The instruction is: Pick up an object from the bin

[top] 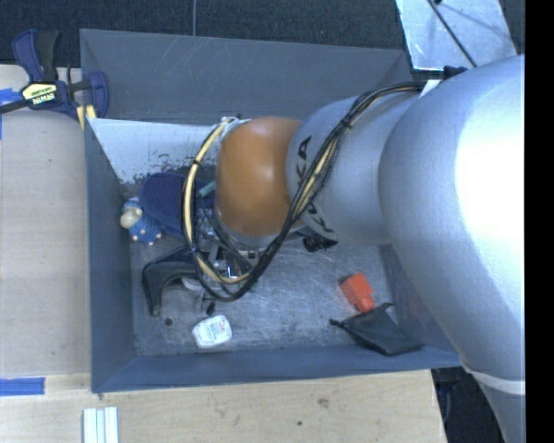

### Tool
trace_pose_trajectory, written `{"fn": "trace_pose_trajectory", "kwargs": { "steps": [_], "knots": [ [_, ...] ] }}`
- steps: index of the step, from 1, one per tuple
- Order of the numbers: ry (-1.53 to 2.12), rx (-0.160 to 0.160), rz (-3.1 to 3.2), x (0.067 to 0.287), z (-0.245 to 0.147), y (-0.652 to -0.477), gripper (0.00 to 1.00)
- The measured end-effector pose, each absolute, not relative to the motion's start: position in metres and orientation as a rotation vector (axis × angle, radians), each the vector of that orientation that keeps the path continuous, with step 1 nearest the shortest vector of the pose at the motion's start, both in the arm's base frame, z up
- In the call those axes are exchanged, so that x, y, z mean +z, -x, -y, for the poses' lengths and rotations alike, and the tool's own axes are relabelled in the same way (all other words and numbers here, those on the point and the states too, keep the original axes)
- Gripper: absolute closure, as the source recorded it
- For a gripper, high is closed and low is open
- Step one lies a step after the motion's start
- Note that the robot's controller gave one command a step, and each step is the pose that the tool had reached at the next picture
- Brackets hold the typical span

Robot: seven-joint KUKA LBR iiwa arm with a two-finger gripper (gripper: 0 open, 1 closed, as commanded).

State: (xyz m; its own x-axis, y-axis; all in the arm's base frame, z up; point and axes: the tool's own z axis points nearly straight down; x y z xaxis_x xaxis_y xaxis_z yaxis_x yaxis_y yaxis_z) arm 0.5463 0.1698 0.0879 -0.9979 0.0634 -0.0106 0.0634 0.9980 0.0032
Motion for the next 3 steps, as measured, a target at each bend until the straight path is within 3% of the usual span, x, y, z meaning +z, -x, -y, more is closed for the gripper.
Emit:
{"fn": "trace_pose_trajectory", "kwargs": {
  "steps": [1, 2, 3],
  "knots": [
    [-0.1, 0.007, -3.134, 0.092, -0.171, -0.545, 1.0],
    [-0.065, 0.006, -3.13, 0.245, -0.183, -0.535, 1.0],
    [-0.18, -0.004, -3.142, 0.163, -0.197, -0.516, 1.0]
  ]
}}
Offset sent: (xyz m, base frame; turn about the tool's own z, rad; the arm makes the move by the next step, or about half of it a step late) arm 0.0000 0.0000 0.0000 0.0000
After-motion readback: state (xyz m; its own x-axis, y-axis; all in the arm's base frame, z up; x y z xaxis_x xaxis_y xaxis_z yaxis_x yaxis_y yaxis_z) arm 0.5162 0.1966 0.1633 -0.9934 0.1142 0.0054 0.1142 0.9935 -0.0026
